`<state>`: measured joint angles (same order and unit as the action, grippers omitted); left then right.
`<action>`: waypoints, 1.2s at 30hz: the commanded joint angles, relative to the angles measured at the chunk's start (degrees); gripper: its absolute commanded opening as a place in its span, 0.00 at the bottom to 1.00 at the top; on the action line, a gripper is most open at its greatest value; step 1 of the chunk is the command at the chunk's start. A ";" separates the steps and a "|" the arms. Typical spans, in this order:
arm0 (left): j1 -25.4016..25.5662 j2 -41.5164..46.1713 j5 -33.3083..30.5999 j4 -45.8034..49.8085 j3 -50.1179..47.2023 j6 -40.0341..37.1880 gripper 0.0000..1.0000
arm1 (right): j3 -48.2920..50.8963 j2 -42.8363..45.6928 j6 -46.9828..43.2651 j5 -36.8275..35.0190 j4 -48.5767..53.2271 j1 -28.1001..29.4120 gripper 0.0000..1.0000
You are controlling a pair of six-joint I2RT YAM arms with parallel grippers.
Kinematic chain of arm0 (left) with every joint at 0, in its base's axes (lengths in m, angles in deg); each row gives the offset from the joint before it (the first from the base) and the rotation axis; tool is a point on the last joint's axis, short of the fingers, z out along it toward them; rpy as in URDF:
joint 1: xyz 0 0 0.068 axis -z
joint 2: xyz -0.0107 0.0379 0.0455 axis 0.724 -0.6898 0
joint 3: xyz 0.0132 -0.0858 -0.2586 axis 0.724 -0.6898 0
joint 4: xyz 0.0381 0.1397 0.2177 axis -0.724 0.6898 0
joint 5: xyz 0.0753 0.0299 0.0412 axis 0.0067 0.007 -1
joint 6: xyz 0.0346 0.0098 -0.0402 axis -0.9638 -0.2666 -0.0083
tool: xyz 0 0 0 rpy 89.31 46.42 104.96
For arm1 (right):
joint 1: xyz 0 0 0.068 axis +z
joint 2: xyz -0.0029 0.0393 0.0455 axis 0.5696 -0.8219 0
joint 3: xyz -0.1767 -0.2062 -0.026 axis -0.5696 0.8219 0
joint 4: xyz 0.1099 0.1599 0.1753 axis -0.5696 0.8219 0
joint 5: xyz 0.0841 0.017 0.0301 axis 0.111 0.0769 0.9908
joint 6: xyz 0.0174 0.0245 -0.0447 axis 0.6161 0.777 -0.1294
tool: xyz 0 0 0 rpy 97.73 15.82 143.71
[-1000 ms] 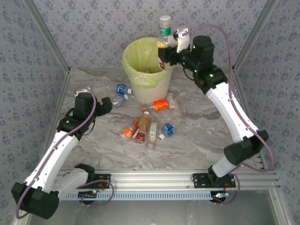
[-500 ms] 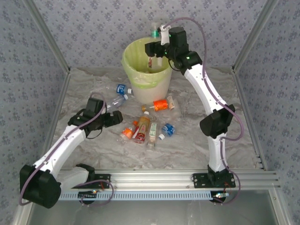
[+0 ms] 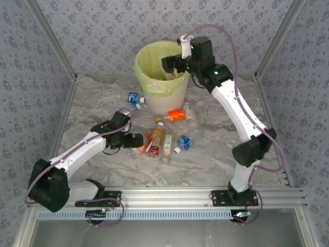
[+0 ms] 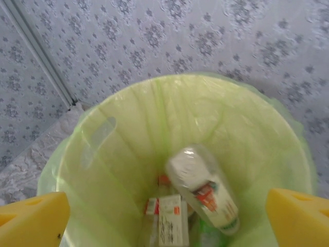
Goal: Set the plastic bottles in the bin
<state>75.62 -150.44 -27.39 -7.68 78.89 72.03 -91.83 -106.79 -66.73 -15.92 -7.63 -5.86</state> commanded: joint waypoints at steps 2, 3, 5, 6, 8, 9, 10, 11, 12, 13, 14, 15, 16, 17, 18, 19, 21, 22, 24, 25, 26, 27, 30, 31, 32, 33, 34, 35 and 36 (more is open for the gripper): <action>3.10 -1.65 -2.51 5.14 2.68 -4.41 1.00 | 15.82 12.05 1.61 -4.01 -9.97 -0.03 1.00; 4.16 -1.71 -2.67 5.21 2.44 -5.46 1.00 | 20.46 15.34 1.86 -5.14 -12.50 -0.06 1.00; 6.68 -2.05 -4.98 4.92 2.22 -6.27 0.99 | 28.11 20.53 2.53 -7.58 -16.28 -0.31 1.00; 7.74 -2.67 -6.48 4.90 2.45 -6.32 0.99 | 31.25 22.92 2.88 -8.69 -17.79 -0.51 1.00; 8.56 -4.31 -8.85 4.73 2.99 -5.74 1.00 | 36.31 26.67 4.10 -10.12 -19.48 -1.43 1.00; 8.74 -5.34 -9.57 4.44 3.12 -5.53 0.99 | 38.25 28.36 4.77 -10.69 -19.49 -2.07 1.00; 8.97 -6.44 -9.64 3.89 3.08 -5.60 1.00 | 39.75 29.72 5.61 -11.36 -19.22 -2.71 1.00; 9.21 -7.44 -9.44 3.50 3.09 -5.78 0.99 | 40.88 30.63 6.31 -12.10 -18.85 -3.15 1.00; 9.45 -8.65 -9.26 3.00 3.05 -6.41 1.00 | 41.88 31.56 7.07 -12.89 -18.32 -3.70 1.00; 9.83 -9.87 -9.60 2.37 3.08 -7.00 0.99 | 42.82 32.39 7.61 -13.61 -17.95 -4.24 1.00; 10.17 -10.68 -10.44 2.03 3.07 -7.26 0.98 | 43.62 32.94 7.98 -13.93 -17.66 -4.58 1.00; 10.45 -11.72 -11.25 1.65 3.26 -7.51 0.97 | 44.23 33.48 8.20 -14.05 -17.51 -5.06 1.00; 10.72 -12.49 -11.55 1.53 3.64 -7.93 0.95 | 44.62 33.83 8.30 -14.07 -17.23 -5.36 1.00; 11.04 -12.95 -11.69 1.53 3.79 -8.12 0.94 | 44.76 34.05 8.33 -14.07 -16.94 -5.63 1.00; 11.28 -13.32 -11.76 -0.40 3.85 -8.46 0.94 | 44.75 34.17 8.30 -14.15 -16.52 -5.87 1.00; 11.67 -13.65 -11.50 -1.20 3.75 -8.90 0.93 | 44.73 34.17 8.21 -14.28 -16.23 -6.02 1.00; 12.68 -14.18 -11.61 -2.11 3.70 -9.76 0.92 | 44.77 34.17 8.21 -14.64 -15.99 -6.27 1.00; 13.22 -14.47 -11.74 -2.42 3.79 -10.08 0.91 | 44.93 34.17 8.26 -14.80 -16.01 -6.27 1.00; 13.97 -15.08 -12.10 -2.72 3.80 -10.36 0.88 | 45.22 34.17 8.45 -15.03 -16.10 -6.31 1.00; 14.10 -15.24 -12.14 -2.96 3.71 -10.35 0.86 | 45.39 34.17 8.54 -15.08 -16.11 -6.35 1.00; 14.19 -15.28 -12.21 -3.16 3.54 -10.10 0.85 | 45.57 34.17 8.56 -15.12 -16.15 -6.37 1.00; 14.24 -15.38 -12.35 -3.38 3.53 -9.93 0.85 | 45.75 34.17 8.63 -15.12 -16.21 -6.38 1.00; 14.23 -15.73 -13.18 -3.31 3.52 -9.48 0.83 | 45.95 34.16 8.65 -15.59 -15.98 -6.58 1.00; 14.20 -15.85 -13.28 -3.22 3.55 -9.35 0.83 | 46.07 34.17 8.65 -15.77 -15.85 -6.60 1.00; 14.21 -16.01 -13.29 -3.26 3.63 -9.38 0.82 | 46.04 34.17 8.70 -16.15 -15.82 -6.71 1.00; 14.24 -16.02 -13.33 -3.17 3.71 -9.35 0.81 | 46.04 34.17 8.83 -16.46 -15.84 -6.75 1.00; 14.21 -16.04 -13.24 -3.16 3.68 -9.39 0.80 | 46.19 34.17 8.98 -16.87 -15.85 -6.76 1.00; 14.20 -16.05 -13.37 -3.13 3.68 -9.39 0.79 | 46.35 34.17 9.29 -17.26 -15.84 -6.93 1.00; 14.20 -16.05 -13.45 -3.13 3.75 -9.38 0.75 | 46.54 34.09 9.69 -17.61 -15.63 -7.07 1.00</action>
<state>89.63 -166.01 -39.59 -10.99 80.91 62.74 -46.01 -73.74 -58.80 -31.11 -23.28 -12.33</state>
